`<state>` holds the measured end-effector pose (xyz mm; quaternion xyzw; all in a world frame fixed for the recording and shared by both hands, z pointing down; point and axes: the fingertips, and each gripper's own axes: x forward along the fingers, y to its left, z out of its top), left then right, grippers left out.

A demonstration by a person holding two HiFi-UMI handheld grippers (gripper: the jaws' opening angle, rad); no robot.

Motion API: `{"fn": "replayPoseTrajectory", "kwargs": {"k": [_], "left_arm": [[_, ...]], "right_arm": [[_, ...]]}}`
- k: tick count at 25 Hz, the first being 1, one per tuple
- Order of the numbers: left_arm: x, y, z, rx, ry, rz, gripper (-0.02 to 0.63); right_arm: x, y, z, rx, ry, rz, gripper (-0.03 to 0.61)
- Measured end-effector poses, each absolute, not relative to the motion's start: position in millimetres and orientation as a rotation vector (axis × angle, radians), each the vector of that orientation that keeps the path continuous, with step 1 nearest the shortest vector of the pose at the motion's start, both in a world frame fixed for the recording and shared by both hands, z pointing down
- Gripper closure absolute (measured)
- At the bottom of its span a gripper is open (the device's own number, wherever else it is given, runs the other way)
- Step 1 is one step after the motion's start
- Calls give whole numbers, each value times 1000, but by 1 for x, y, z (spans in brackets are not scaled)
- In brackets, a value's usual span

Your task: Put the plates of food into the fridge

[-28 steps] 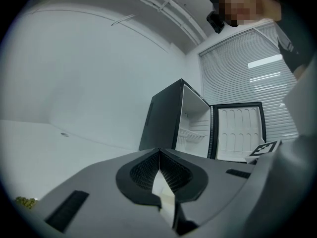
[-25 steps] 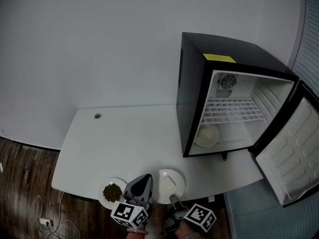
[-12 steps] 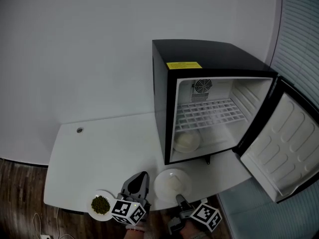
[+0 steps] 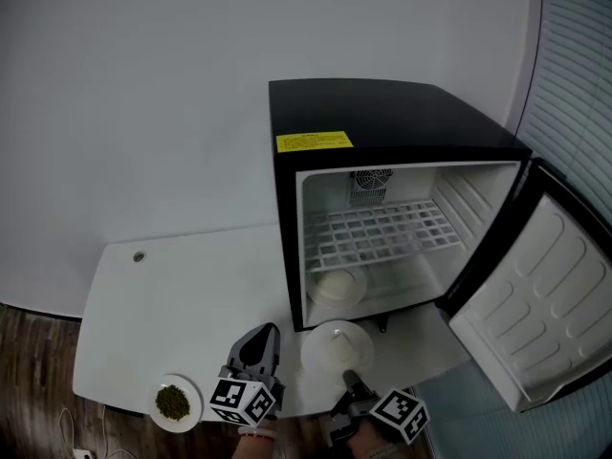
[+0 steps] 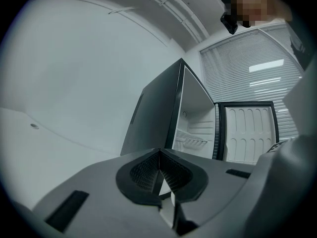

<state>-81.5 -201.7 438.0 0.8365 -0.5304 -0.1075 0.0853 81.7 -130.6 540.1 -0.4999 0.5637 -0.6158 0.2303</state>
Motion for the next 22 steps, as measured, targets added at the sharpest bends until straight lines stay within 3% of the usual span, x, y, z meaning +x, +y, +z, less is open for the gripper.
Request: {"fn": "replayPoseTrajectory", "kwargs": {"k": [14, 22], "left_arm": [[-73, -240, 441, 2439, -1660, -310, 604], [-72, -255, 441, 2438, -1662, -296, 604]], "right_arm": [[130, -165, 535, -1403, 1500, -1668, 566], [137, -169, 485, -1342, 1511, -1640, 567]]}}
